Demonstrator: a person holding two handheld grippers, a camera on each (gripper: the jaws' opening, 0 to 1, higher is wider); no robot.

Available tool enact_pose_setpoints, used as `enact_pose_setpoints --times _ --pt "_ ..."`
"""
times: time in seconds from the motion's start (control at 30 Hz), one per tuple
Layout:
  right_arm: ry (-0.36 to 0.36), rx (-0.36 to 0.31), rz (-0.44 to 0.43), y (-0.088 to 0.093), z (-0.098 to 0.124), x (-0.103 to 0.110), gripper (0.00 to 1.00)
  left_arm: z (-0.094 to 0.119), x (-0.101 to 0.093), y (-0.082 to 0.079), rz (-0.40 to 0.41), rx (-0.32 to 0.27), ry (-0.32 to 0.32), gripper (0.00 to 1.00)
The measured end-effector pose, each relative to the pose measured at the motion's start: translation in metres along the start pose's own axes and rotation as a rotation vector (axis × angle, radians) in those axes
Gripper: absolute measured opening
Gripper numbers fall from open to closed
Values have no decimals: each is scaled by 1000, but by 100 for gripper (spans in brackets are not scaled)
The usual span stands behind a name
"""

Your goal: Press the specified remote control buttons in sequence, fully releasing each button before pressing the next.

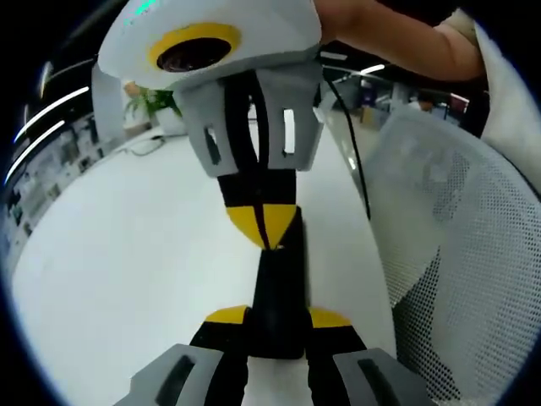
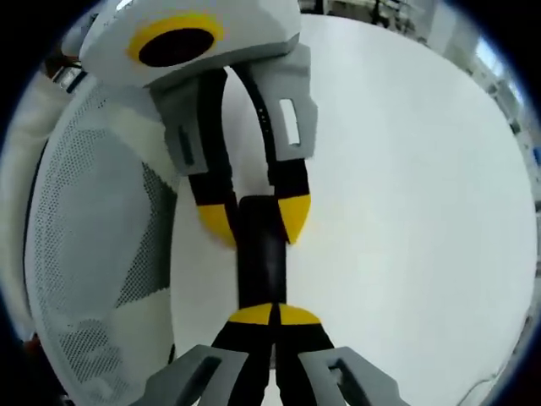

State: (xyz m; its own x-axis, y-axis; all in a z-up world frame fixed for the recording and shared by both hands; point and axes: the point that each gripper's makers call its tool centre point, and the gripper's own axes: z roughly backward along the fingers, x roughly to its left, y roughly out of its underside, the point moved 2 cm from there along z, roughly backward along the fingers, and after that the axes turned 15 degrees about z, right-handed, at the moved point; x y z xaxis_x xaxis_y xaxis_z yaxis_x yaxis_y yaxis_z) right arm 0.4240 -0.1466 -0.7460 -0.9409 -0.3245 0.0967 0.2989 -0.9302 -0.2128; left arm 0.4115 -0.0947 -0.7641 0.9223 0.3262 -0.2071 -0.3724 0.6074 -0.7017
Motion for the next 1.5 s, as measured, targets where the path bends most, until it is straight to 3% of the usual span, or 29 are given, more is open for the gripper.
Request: enact_pose_setpoints --times 0.47,1.0,1.5 --pt "41 11 38 -5 18 4 0 1 0 1 0 -1 1 24" --pt "39 23 53 -5 16 9 0 1 -1 0 2 -1 -4 24" --pt "10 27 55 -4 1 11 0 1 -1 1 3 -5 -3 24"
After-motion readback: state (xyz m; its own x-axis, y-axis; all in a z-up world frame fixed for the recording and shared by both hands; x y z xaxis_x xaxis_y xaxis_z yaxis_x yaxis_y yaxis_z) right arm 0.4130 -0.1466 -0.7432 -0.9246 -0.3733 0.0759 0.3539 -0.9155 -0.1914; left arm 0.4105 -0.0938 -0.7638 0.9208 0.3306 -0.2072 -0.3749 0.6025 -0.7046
